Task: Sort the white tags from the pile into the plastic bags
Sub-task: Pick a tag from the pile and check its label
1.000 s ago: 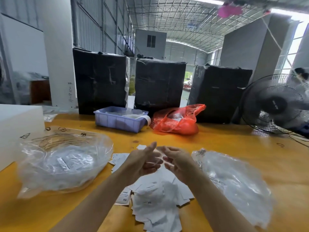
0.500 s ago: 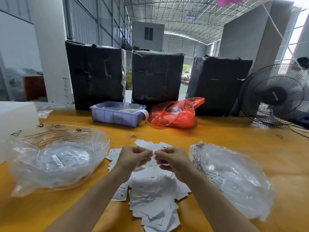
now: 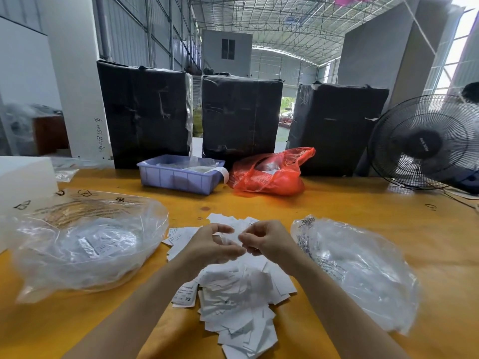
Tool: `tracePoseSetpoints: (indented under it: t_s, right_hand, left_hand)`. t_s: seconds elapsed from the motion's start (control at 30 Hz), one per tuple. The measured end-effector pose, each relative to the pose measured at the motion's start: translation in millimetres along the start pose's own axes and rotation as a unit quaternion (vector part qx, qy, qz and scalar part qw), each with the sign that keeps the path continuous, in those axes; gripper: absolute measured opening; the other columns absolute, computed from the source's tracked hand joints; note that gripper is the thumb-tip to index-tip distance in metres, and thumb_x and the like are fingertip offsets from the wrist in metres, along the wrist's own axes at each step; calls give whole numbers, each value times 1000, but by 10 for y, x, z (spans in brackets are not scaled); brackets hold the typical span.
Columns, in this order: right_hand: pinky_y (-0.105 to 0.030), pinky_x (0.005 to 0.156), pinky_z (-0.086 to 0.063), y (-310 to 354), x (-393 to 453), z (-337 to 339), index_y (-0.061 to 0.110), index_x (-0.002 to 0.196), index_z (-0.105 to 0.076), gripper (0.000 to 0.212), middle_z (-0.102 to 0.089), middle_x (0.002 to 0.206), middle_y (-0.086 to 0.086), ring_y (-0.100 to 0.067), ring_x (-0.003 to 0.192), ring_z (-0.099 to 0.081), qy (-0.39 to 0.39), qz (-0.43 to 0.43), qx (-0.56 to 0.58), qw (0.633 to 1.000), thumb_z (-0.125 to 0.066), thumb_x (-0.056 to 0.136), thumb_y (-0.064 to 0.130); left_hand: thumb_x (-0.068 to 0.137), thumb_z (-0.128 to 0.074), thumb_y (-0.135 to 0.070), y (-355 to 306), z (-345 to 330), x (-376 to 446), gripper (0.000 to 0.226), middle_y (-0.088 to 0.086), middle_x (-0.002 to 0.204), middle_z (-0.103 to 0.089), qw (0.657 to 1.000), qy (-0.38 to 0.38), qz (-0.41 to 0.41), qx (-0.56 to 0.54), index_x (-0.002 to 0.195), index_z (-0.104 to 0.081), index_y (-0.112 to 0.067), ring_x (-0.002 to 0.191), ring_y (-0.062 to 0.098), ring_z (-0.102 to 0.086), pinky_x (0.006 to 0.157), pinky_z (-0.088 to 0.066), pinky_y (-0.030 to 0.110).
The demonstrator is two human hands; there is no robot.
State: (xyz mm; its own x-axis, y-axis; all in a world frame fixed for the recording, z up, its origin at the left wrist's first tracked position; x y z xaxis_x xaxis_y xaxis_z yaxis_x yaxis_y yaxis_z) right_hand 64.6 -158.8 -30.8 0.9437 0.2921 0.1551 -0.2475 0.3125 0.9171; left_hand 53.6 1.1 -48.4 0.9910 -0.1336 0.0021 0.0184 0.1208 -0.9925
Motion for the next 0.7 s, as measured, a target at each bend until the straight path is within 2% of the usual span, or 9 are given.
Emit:
tracePoseSetpoints:
  t_s: [0.13,0.23,0.3,0.37,0.4,0.47,0.5,0.57,0.7]
  right_hand:
    - [-21,54,-48,-3,19,24,6,74,-66,20,-63,62,-3,-11,55,-56,-17,19,-37,999,-60,92,14]
    - [-32,57,-47,-119,72,144,-1,77,-63,27,-64,68,-14,-18,58,-56,-75,3,-170,982,-57,94,19]
    - [-38,60,-45,-204,77,191,-7,77,-62,39,-63,75,-23,-30,62,-57,-34,-40,-302,952,-67,87,30]
    - [-46,75,-51,-271,48,164,-10,94,-65,52,-66,95,-26,-38,87,-62,21,-84,-341,936,-77,75,37]
    - [-43,77,-52,-288,34,132,-8,97,-66,53,-68,97,-23,-36,89,-63,34,-97,-342,934,-81,71,35]
    - [-25,56,-50,-325,51,123,1,81,-71,30,-71,77,-8,-16,65,-64,24,-97,-317,943,-83,70,26]
    - [-17,46,-42,-333,59,129,8,68,-68,20,-65,63,-1,-8,54,-58,12,-96,-286,953,-83,71,20]
    - [-18,46,-34,-355,85,164,11,53,-57,31,-51,51,2,-9,46,-47,-24,-105,-230,967,-78,76,15]
    - [-24,54,-40,-356,113,222,-10,78,-63,22,-48,67,-7,-17,60,-44,-62,-146,-121,980,-61,90,9]
  left_hand:
    - [70,-82,-13,-8,-21,-17,10,3,59,-67,997,-38,-44,48,70,-72,-11,57,11,-60,59,-48,21]
    - [65,-85,-9,4,0,-8,18,2,56,-65,993,-106,-40,29,63,-66,-8,53,10,-60,56,-47,22]
    - [63,-85,-5,22,19,-10,23,3,56,-62,990,-134,-31,18,65,-62,-6,54,13,-59,57,-47,25]
    - [63,-84,-1,37,34,-9,26,5,59,-60,988,-153,-18,3,69,-59,-5,56,17,-60,60,-48,30]
    - [63,-84,1,47,45,-2,27,5,60,-61,988,-156,-13,-6,72,-59,-5,56,18,-61,61,-48,31]
    - [63,-83,0,58,57,9,25,5,60,-66,988,-150,-9,-15,76,-62,-4,57,18,-62,62,-49,31]
    - [64,-83,-1,63,60,12,22,5,60,-67,989,-145,-11,-17,76,-65,-4,57,18,-62,63,-49,31]
    - [67,-81,-4,75,60,16,14,7,62,-70,990,-137,-20,-25,74,-69,-4,58,17,-63,65,-52,31]
    - [79,-73,-9,84,39,19,10,13,68,-71,988,-138,-30,-58,74,-70,-2,55,12,-65,56,-55,22]
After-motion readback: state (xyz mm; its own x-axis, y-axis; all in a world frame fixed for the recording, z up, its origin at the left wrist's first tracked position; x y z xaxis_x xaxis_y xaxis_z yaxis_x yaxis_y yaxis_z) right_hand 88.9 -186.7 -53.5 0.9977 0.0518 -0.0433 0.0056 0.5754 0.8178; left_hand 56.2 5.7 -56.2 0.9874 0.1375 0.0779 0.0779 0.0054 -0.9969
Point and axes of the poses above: each hand's wrist, its own x-axis towards the middle knuckle, its own z-axis out of the back of the hand, y = z × x, the point moved 1 cm from there along x, towards the middle knuckle
